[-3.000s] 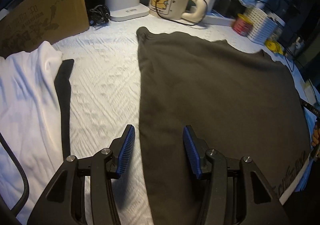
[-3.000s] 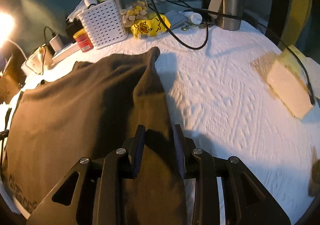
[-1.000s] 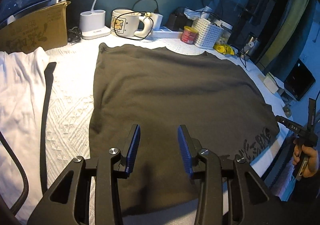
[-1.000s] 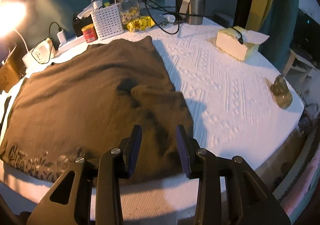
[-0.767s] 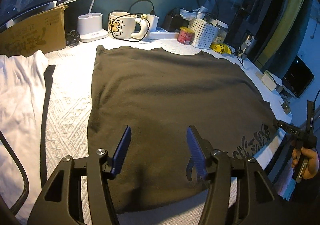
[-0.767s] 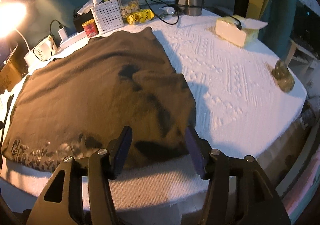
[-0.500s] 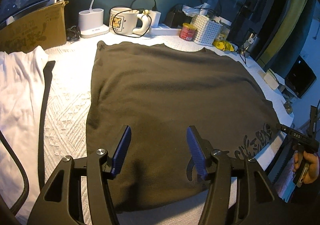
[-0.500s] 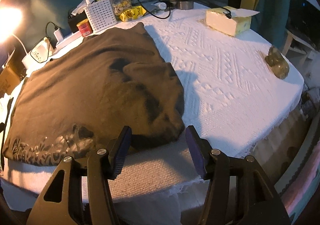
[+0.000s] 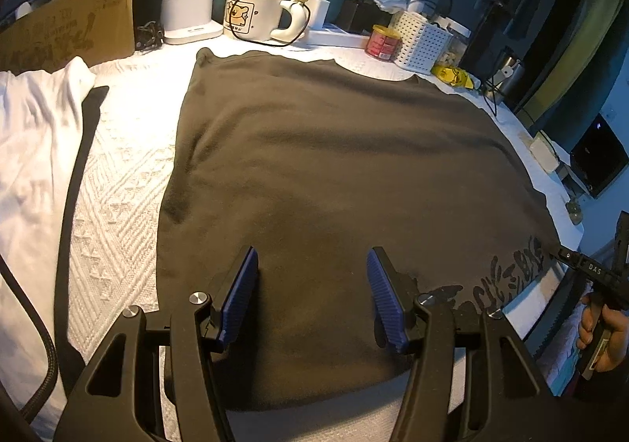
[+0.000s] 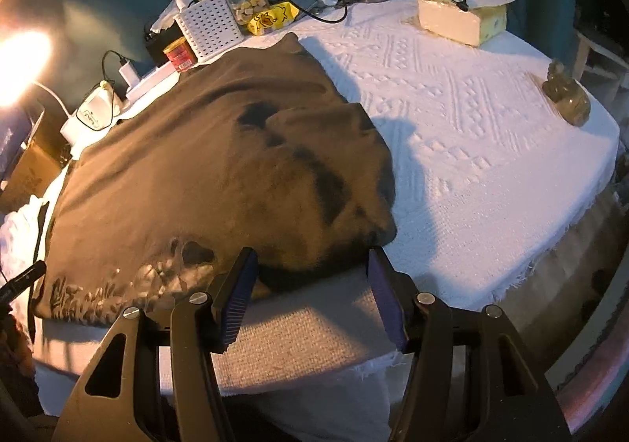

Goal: Fold small clothes

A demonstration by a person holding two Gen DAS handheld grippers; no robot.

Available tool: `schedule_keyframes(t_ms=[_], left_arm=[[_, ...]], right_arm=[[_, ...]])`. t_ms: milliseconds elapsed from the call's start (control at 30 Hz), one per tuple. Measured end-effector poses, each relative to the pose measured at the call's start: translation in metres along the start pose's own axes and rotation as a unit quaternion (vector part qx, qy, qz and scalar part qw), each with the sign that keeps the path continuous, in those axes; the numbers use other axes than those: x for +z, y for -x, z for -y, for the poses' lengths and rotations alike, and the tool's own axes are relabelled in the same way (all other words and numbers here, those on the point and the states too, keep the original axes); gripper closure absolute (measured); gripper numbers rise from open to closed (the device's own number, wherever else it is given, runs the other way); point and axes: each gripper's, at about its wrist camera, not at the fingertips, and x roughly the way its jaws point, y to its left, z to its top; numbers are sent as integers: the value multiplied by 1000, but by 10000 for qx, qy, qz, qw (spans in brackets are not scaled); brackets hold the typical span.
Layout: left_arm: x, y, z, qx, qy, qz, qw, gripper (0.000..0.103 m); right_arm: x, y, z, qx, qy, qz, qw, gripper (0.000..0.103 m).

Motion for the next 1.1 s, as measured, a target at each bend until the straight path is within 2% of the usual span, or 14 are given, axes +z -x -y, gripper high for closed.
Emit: schedule_keyframes(t_ms=[167,800,867,900,933,1100], left_arm=[[3,-8,-4,-18,68,-65,10000,45],[26,-25,-20,41,362,-210,9991,45],[29,-27,-21,59,385,-224,9990,45],[32,-29,-22,77,393,-238,9989,45],[33,-30,-22,91,396,-244,9989,45],[43,-37,-23,165,400,-298,9986,45]], right_arm=[[7,-9,-7,68,-50,32,10000,42],[45,-53,-52,306,394,180,9986,42],[49,-59,-56,246,506,271,9980,52],[51,-62,-58,194,556,299,9978,64],[54,-64,-60,180,575,334,9976,70],[66,-74,-66,342,657,350,9966,74]])
